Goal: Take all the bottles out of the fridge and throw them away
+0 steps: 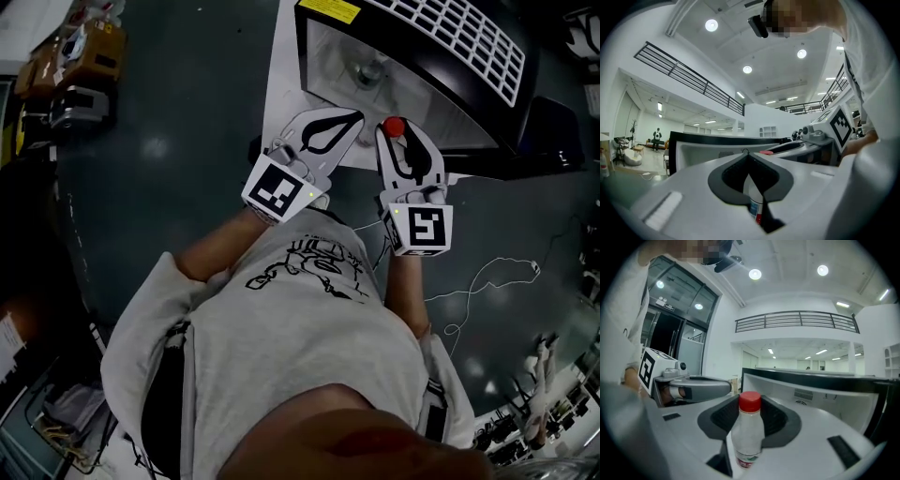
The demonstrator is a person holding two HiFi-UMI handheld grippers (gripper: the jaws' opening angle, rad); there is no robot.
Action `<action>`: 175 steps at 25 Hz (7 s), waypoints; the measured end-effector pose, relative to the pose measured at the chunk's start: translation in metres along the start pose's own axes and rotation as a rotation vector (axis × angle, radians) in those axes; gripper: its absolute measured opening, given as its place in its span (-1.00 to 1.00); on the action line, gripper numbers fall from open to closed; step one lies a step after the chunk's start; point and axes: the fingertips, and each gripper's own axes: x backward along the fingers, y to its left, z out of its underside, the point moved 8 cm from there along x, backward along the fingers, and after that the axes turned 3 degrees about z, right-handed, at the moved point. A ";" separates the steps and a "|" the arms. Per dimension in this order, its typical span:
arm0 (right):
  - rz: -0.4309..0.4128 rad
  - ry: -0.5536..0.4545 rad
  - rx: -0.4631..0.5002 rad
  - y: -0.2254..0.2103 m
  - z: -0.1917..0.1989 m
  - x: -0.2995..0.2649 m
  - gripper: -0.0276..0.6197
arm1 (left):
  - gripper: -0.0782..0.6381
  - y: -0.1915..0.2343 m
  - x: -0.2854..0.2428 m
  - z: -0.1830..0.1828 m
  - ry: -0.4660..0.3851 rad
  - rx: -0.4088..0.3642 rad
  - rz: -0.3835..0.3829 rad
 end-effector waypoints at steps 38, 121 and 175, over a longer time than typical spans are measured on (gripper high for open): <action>-0.274 -0.061 0.111 0.293 -0.056 -0.170 -0.47 | -0.76 0.179 0.290 -0.002 0.001 0.044 -0.247; -0.065 0.080 -0.067 0.291 0.086 -0.157 -0.71 | -0.76 0.155 0.286 0.131 0.147 0.157 -0.158; 0.140 0.035 -0.108 0.017 0.072 -0.020 -0.66 | -0.76 0.020 0.006 0.062 0.077 0.074 0.047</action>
